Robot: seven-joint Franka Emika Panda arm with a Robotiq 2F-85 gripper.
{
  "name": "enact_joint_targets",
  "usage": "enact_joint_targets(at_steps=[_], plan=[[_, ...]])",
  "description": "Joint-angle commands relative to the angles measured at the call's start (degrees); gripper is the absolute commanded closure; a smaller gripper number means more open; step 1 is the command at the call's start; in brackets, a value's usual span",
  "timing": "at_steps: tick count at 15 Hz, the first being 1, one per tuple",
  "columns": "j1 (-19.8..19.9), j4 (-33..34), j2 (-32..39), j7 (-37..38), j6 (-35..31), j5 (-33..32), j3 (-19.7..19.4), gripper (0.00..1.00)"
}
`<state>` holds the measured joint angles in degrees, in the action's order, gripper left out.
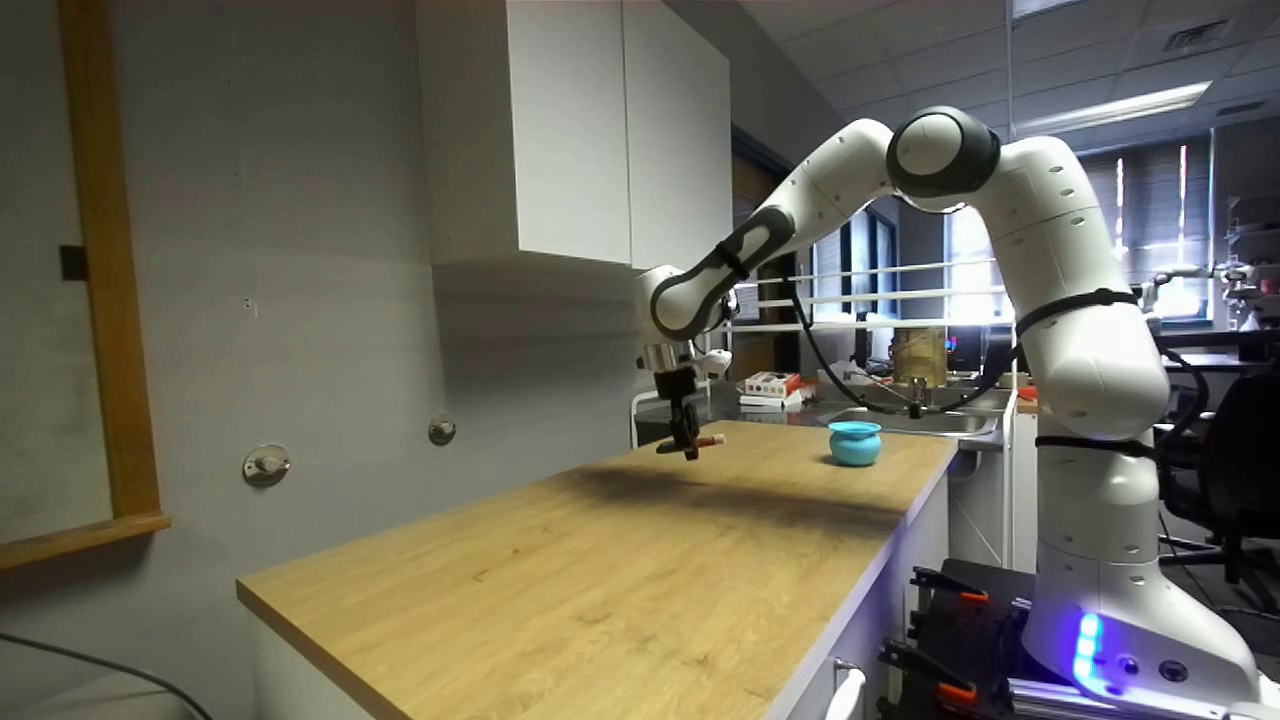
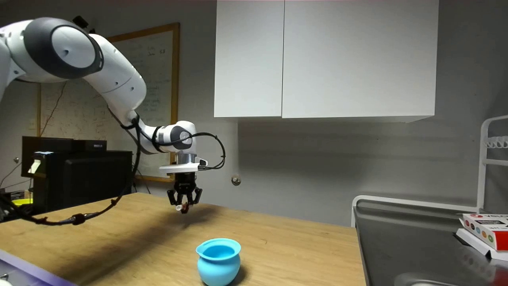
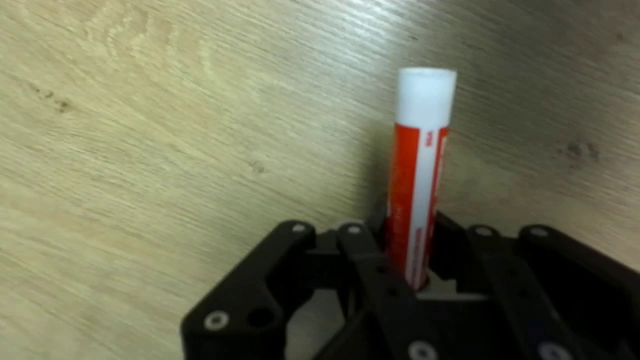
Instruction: Put the marker in the blue container
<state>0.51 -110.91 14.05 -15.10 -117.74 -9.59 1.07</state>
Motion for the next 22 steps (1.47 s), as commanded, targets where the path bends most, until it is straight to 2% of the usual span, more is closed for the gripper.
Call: enact_joint_targets(at_steps=[1,7,10,17,22], plan=[[0.8,-3.9,-6.9,3.3,-1.6,1.0,-1.0,0.90],[2.9,-11.4,-17.0,8.0,-7.2,4.4,-3.4,0.89],[3.7,-16.1,-22.1,9.2,-12.0,3.1,-4.6,0.89],[8.1,-24.5,-30.6,4.1,-18.4,-4.7,-9.1,0.89],[11.1,-27.2,-33.0,-3.1,-23.4,-4.3,-14.8,0.89]])
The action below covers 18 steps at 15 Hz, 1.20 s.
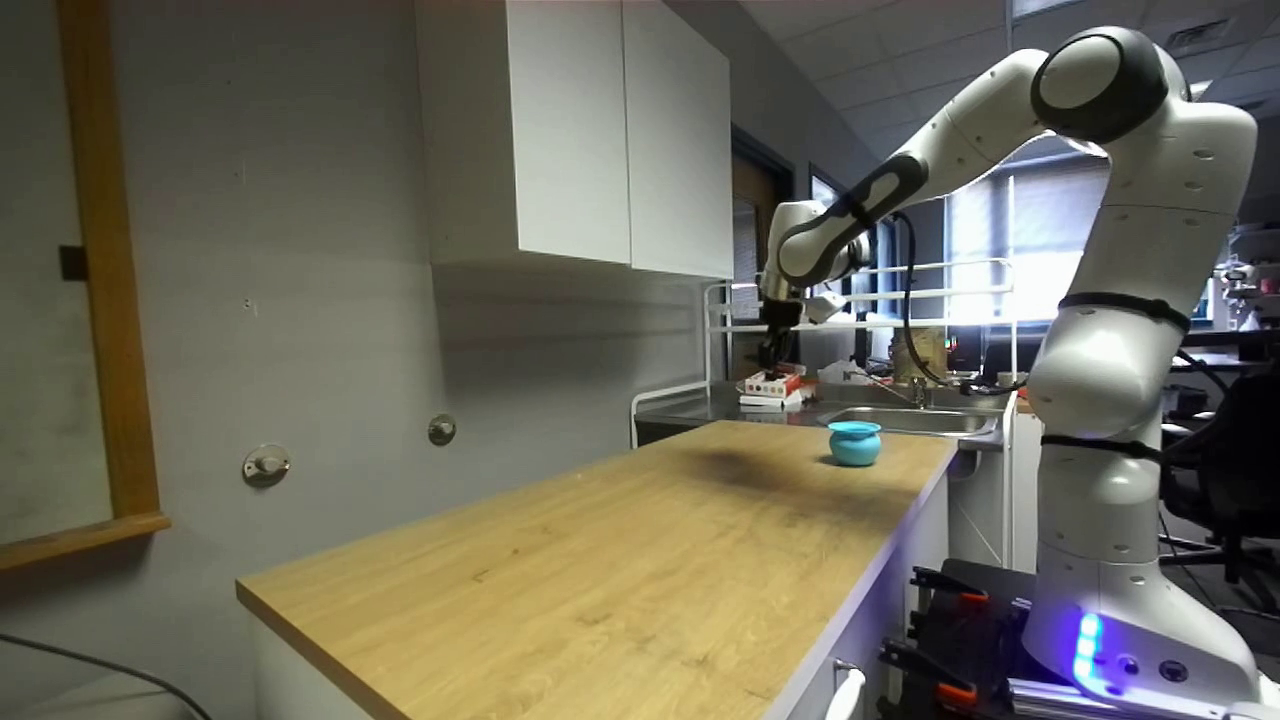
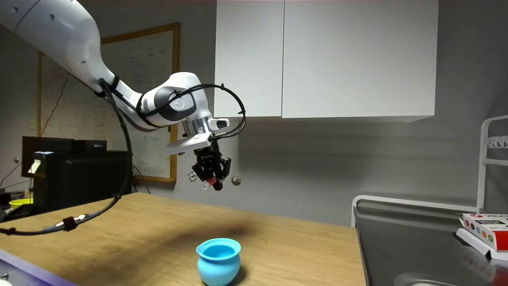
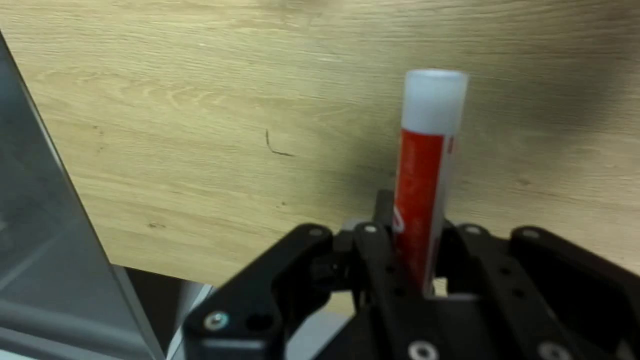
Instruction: Put the marker in the blue container
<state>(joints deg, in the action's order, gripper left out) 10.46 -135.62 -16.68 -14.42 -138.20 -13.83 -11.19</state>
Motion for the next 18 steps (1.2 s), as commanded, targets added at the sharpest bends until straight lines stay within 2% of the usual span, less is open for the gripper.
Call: enact_joint_targets(at_steps=[1,9,13,18], plan=[[1.6,-2.8,-2.3,-5.1,-4.1,0.3,-3.7,0.89],[2.0,-3.1,-1.3,-15.1,-9.9,7.9,-12.5,0.89],[2.1,-4.7,-0.3,-14.9,-13.5,10.1,-13.8,0.89],[2.6,-6.8,2.8,-11.9,-18.6,10.7,-13.1,0.89]])
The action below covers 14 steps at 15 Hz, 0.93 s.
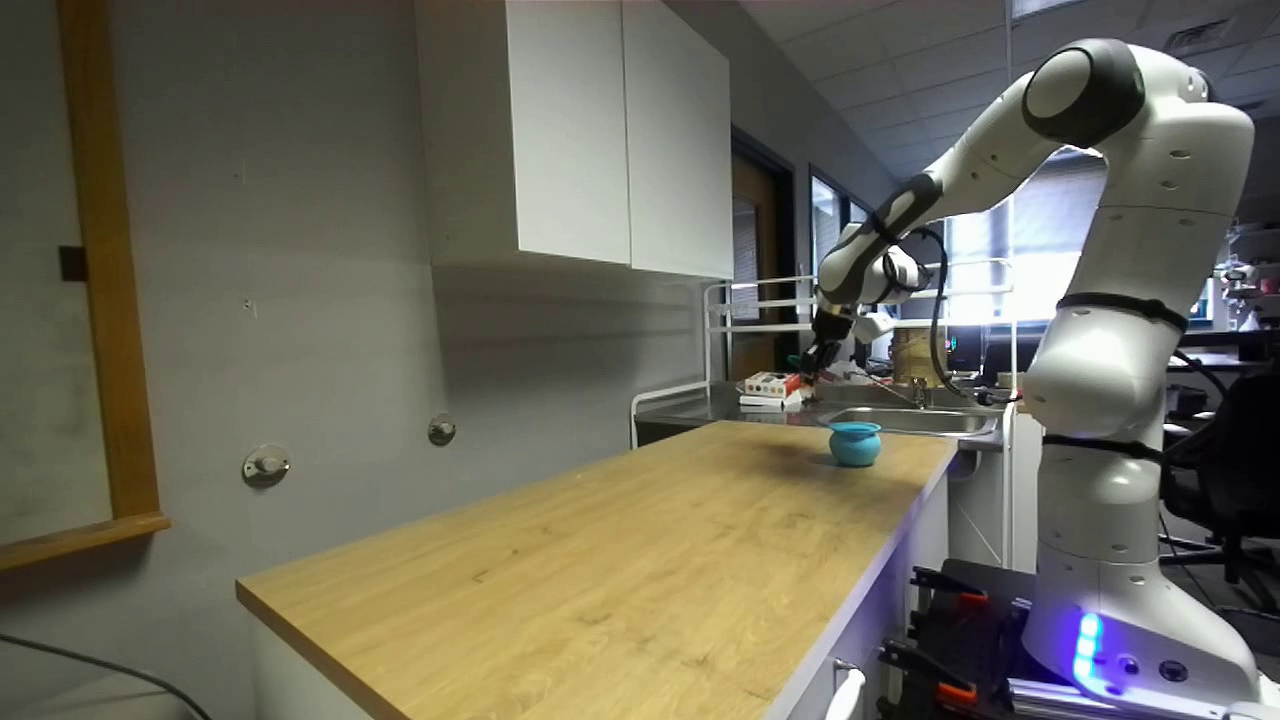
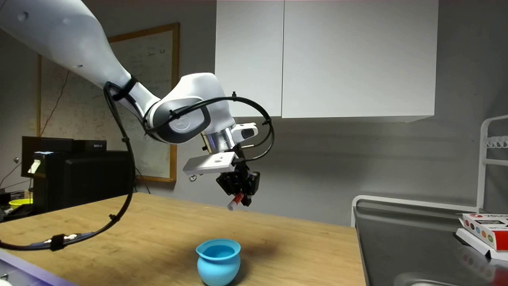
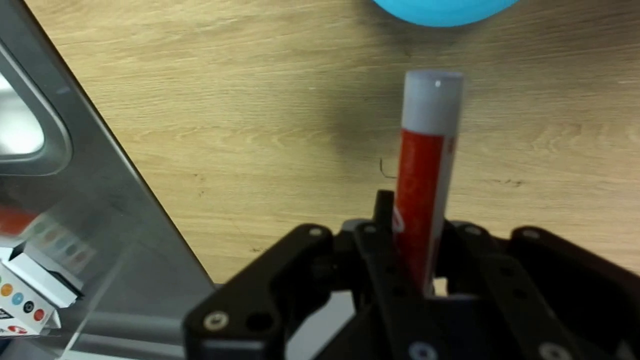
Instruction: Put the marker in the blue container
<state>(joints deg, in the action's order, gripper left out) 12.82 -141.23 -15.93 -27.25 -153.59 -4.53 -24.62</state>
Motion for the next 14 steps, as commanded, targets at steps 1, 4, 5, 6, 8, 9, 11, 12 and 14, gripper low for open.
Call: enact_joint_targets(at_steps=[1,4,5,6,8,9,11,12,14], plan=[[0.2,-1.3,2.8,1.4,-4.0,1.6,0.5,0.89],[-0.2,-1.4,5.1,1.8,-5.4,3.3,0.5,0.89],[-0.3,-1.4,5.8,1.7,-5.6,4.1,0.6,0.89],[-0.4,-1.2,6.4,1.6,-5.7,5.1,0.6,0.89],[-0.6,-1.1,7.4,1.5,-6.2,7.4,0.7,0.89],[-0.8,-1.0,7.7,1.2,-6.6,8.7,0.7,0.89],[-1.8,-1.3,8.4,1.2,-7.9,11.1,-0.1,0.89],[-1.9,-1.5,8.6,1.2,-8.6,12.5,-0.1,0.89],[-2.0,-1.9,9.2,1.1,-10.6,14.9,-0.2,0.89]])
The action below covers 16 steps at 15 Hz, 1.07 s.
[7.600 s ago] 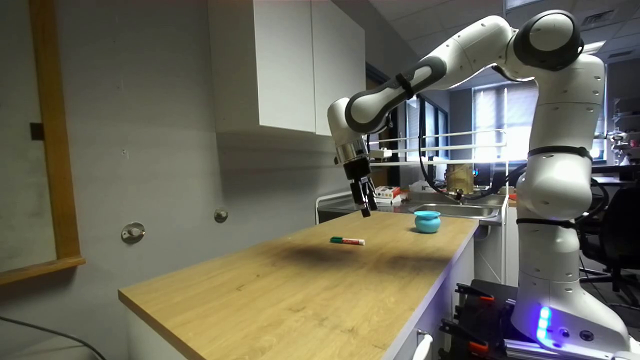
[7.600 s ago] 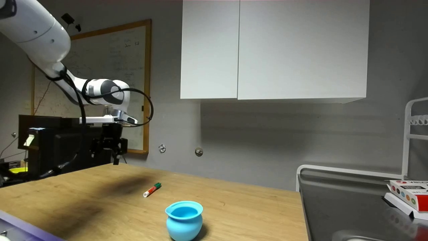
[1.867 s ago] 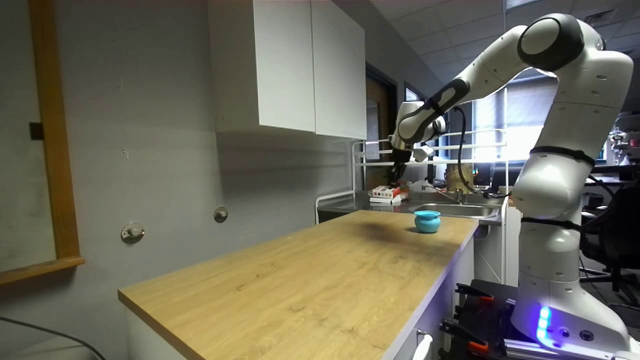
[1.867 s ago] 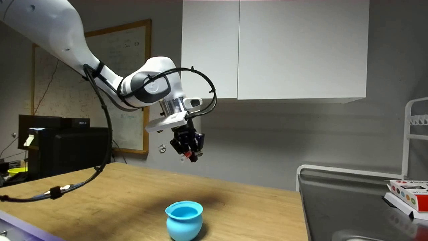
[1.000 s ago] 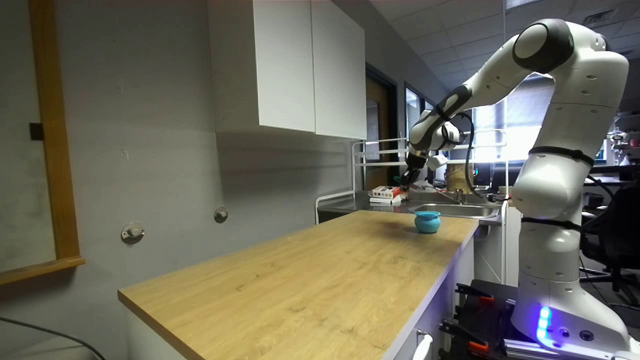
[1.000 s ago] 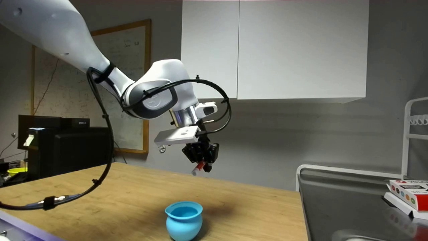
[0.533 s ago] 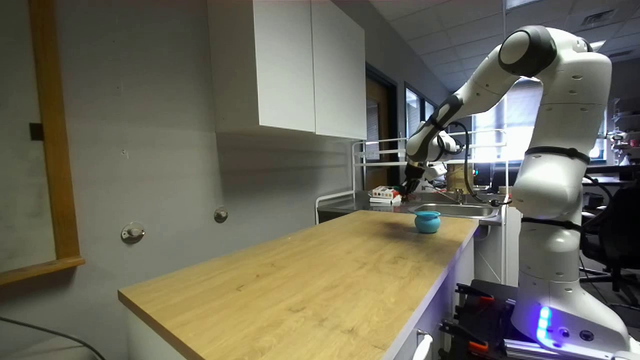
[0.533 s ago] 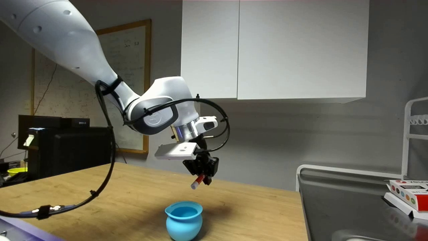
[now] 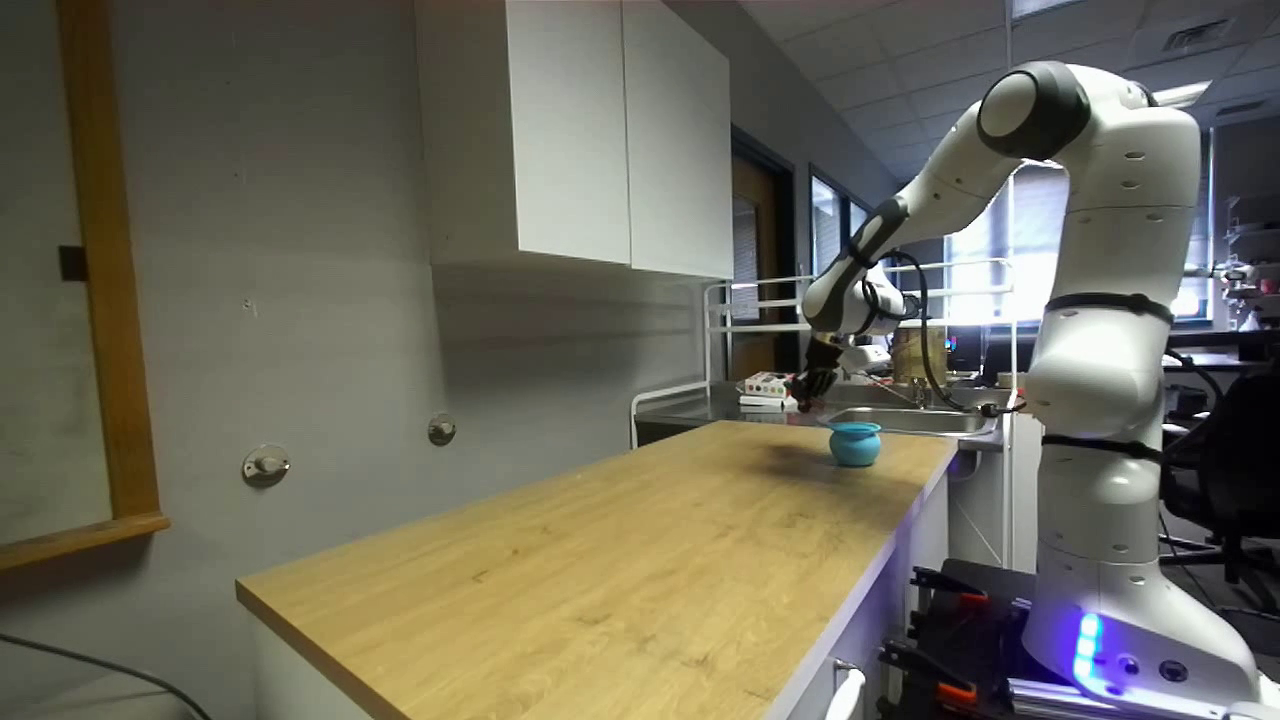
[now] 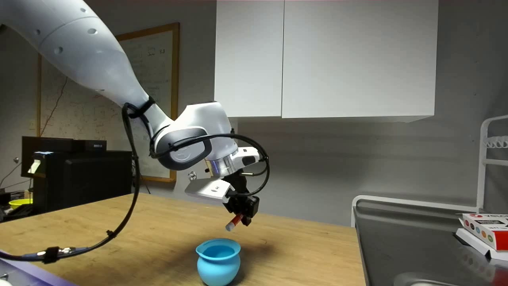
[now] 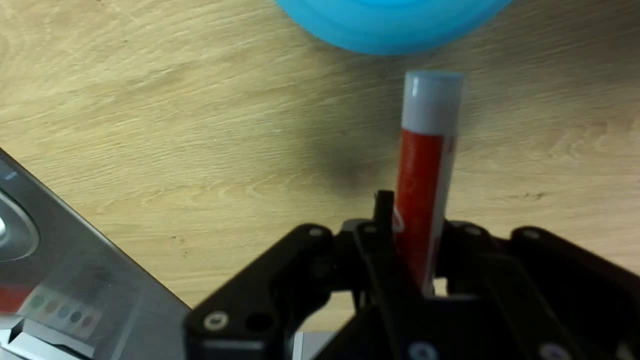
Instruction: Put the marker in the blue container
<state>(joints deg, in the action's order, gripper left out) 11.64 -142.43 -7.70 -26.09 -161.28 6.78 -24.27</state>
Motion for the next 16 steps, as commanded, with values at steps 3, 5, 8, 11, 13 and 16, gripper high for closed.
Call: enact_joint_targets(at_steps=[3,5,8,11,13,16], plan=[[-0.7,-1.6,1.6,-0.7,-5.9,5.9,-0.6,0.89],[-0.5,-3.0,1.5,-1.4,-7.4,6.6,-0.8,0.89],[-0.3,-5.3,0.7,-2.2,-9.6,7.3,-1.5,0.89],[0.1,-7.1,0.0,-2.3,-11.4,7.2,-2.4,0.89],[0.3,-7.6,-0.4,-2.0,-12.1,6.9,-2.9,0.89],[0.6,-7.9,-0.8,-1.4,-12.9,6.3,-3.2,0.89]])
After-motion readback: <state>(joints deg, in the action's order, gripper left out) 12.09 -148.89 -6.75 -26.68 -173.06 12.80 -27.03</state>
